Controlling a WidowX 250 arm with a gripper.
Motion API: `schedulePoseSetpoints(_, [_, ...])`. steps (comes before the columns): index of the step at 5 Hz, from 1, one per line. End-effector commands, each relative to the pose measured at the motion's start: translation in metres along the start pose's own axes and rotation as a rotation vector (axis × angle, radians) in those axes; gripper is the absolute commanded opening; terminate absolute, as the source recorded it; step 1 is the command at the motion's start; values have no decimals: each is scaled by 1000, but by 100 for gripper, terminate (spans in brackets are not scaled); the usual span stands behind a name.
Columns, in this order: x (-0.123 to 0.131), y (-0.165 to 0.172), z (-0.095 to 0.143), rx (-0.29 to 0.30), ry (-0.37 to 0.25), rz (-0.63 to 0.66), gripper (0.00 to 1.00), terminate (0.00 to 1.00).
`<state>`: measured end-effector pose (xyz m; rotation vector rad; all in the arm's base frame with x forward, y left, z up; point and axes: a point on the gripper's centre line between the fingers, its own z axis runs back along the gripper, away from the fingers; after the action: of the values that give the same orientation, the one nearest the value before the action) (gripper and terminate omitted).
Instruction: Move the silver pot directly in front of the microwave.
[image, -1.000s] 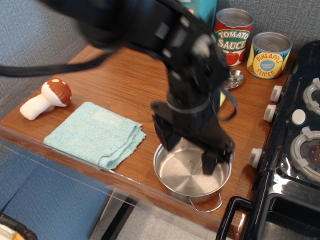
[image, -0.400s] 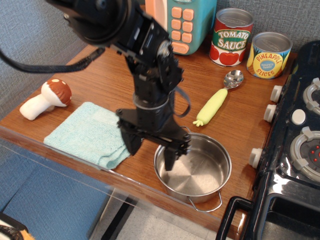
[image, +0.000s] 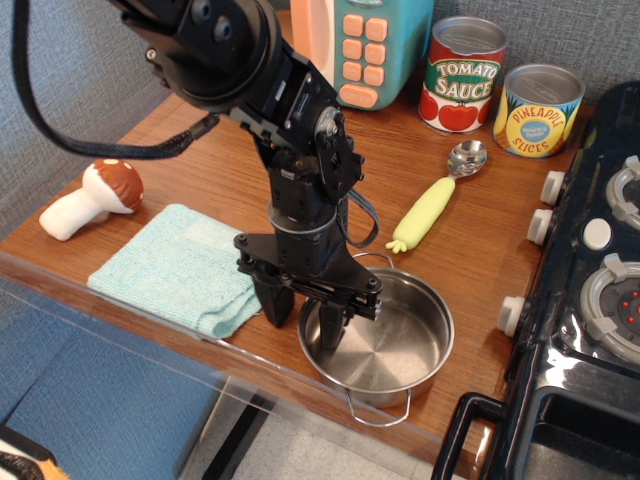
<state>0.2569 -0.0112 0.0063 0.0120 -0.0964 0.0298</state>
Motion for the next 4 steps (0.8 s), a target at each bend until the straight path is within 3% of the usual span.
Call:
schedulePoseSetpoints(1, [2, 3, 27, -51, -71, -53, 0, 0])
schedulePoseSetpoints(2, [22, 20, 75, -101, -137, -33, 0, 0])
schedulePoseSetpoints(3, [51, 70, 114, -80, -192, 47, 0, 0])
schedulePoseSetpoints(4, [89, 121, 110, -42, -183, 164, 0, 0])
